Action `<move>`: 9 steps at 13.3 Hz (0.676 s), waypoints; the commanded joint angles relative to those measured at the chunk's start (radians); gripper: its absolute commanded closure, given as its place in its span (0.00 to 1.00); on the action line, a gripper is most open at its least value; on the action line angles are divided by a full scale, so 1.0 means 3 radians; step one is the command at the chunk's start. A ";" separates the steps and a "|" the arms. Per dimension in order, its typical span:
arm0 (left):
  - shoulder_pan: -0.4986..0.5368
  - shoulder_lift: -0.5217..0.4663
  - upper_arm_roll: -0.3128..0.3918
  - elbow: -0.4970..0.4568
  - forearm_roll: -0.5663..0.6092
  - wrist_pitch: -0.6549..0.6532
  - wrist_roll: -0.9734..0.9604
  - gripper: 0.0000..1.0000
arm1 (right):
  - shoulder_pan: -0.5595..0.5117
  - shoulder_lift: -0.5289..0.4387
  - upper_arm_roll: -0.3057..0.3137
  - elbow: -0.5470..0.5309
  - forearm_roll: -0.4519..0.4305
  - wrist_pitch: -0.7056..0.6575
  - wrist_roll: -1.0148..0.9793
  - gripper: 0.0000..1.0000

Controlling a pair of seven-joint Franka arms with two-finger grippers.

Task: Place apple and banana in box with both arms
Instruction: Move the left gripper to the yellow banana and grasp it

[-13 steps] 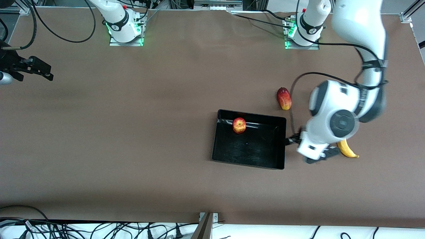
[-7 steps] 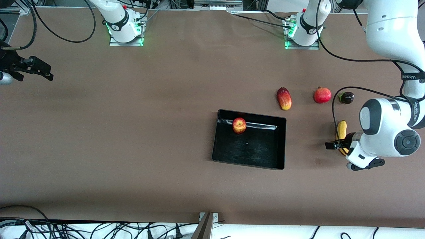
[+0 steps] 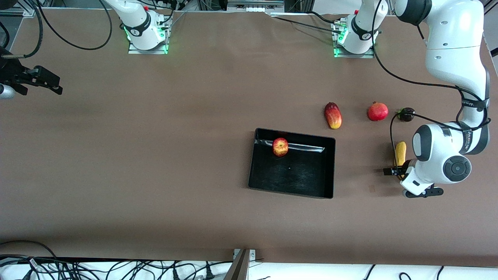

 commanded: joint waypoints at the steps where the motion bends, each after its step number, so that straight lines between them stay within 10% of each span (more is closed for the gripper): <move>1: 0.0117 0.0011 -0.0040 -0.0057 0.0144 0.0099 0.0166 0.00 | -0.0053 -0.0018 0.0042 0.0026 0.0054 -0.0043 0.0020 0.00; 6: 0.0149 0.0113 -0.0045 -0.0200 0.0139 0.0401 0.0171 0.01 | -0.0053 -0.0013 0.0042 0.0026 0.0059 -0.0043 0.0020 0.00; 9: 0.0149 0.0129 -0.0045 -0.0210 0.0139 0.0386 0.0171 0.73 | -0.0053 -0.0013 0.0042 0.0026 0.0059 -0.0043 0.0020 0.00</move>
